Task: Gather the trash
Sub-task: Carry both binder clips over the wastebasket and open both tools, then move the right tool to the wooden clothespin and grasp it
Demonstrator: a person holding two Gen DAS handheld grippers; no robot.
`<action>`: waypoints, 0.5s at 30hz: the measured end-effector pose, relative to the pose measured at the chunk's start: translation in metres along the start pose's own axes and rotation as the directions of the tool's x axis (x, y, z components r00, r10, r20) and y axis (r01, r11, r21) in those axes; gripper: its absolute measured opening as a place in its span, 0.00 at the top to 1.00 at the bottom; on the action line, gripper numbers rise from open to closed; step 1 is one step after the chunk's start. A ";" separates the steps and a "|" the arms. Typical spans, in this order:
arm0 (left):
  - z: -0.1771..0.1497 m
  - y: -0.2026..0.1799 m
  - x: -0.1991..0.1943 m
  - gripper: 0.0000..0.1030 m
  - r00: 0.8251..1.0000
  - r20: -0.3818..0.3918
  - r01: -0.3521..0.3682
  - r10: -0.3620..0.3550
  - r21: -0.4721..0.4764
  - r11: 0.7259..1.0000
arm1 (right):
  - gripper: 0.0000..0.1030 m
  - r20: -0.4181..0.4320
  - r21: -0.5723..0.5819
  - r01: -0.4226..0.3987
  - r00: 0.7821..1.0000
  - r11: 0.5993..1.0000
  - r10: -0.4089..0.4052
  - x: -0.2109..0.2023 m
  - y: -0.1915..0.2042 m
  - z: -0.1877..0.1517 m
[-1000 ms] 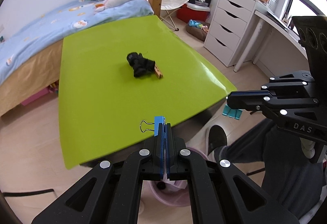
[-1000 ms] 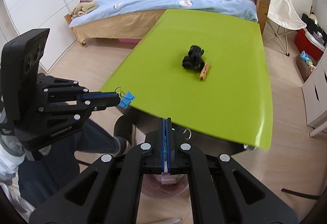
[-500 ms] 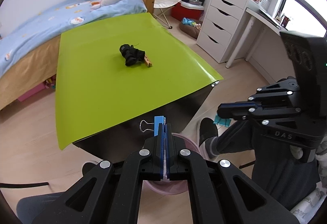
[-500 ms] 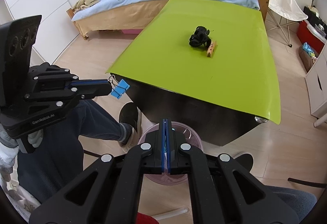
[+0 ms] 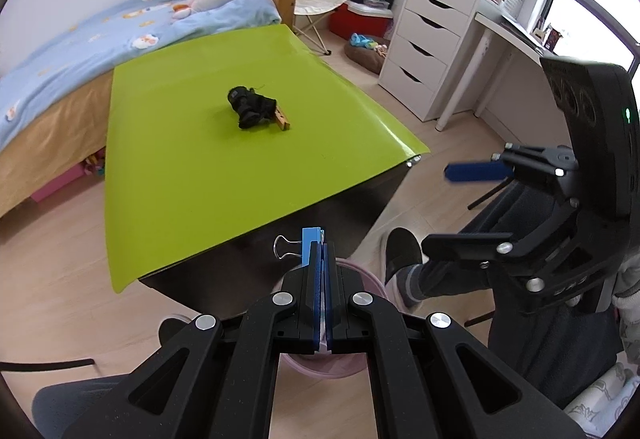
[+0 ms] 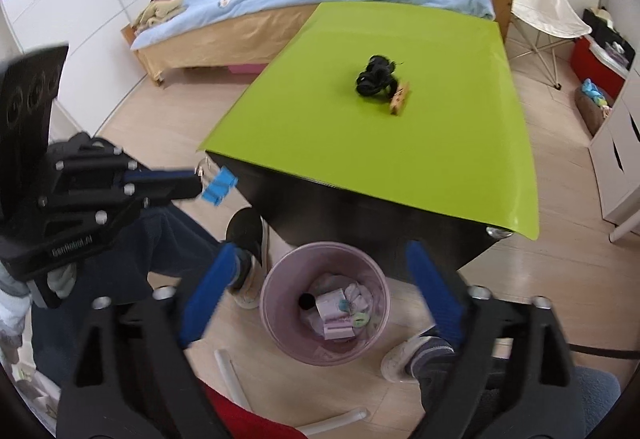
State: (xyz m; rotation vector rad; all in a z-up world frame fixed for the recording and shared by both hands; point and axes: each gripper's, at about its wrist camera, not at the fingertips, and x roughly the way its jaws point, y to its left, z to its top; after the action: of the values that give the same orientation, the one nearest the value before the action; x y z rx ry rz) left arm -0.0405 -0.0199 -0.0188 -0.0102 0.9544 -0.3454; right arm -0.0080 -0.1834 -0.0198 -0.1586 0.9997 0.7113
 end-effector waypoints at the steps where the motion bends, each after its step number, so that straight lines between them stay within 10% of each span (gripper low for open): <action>1: 0.000 -0.002 0.000 1.00 1.000 -0.002 0.004 -0.004 0.002 1.000 | 0.10 0.003 0.003 0.008 1.000 1.000 -0.008 -0.002 -0.002 0.000; 9: -0.003 -0.010 0.006 0.86 0.999 -0.024 0.048 -0.048 0.013 0.999 | 0.08 0.031 0.027 0.045 0.998 0.999 -0.046 -0.014 -0.011 0.001; 13: -0.002 -0.007 0.008 0.18 0.999 -0.010 0.044 -0.044 -0.011 0.999 | 0.06 0.040 0.044 0.049 0.998 0.998 -0.050 -0.017 -0.017 0.001; 15: -0.002 -0.004 0.008 0.13 1.000 0.003 0.025 -0.025 -0.028 0.999 | 0.06 0.042 0.052 0.053 0.998 0.997 -0.055 -0.017 -0.019 0.001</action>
State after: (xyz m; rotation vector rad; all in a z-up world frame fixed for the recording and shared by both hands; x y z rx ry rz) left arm -0.0385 -0.0255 -0.0254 -0.0484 0.9576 -0.3552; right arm -0.0015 -0.2054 -0.0088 -0.1252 0.9681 0.6375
